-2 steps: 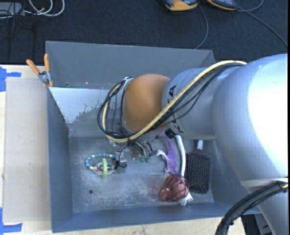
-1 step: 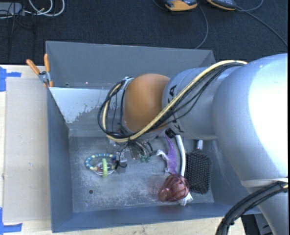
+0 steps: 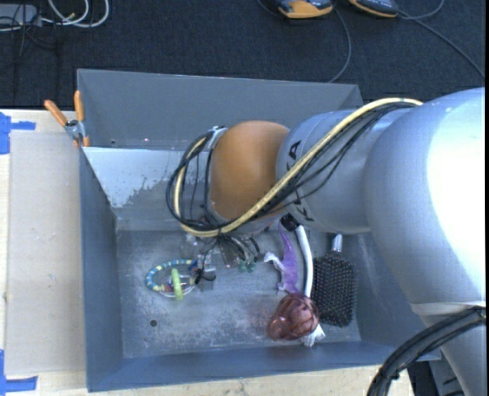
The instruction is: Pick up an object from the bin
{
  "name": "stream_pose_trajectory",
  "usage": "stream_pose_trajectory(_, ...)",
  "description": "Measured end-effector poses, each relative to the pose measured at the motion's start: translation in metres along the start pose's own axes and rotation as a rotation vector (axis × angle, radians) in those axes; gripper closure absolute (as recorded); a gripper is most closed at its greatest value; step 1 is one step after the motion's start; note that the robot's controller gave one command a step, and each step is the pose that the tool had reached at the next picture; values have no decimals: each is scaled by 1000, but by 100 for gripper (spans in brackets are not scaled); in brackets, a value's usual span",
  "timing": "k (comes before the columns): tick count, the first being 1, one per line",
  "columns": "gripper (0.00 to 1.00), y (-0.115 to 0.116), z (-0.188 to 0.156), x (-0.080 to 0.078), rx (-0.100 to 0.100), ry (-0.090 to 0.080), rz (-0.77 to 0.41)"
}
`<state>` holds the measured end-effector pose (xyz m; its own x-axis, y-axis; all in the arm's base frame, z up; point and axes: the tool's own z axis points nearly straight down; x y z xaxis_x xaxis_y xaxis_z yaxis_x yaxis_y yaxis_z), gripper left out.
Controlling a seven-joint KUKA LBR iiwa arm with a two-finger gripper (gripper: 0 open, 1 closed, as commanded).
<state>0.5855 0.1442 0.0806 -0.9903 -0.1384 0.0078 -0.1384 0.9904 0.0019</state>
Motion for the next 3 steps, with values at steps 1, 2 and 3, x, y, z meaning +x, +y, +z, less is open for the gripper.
stream_pose_trajectory(1,100,0,-18,0,0,-2,0)
stream_pose_trajectory(2,100,0,-28,-1,0,-4,1)
stream_pose_trajectory(3,100,0,-35,0,0,-1,1)
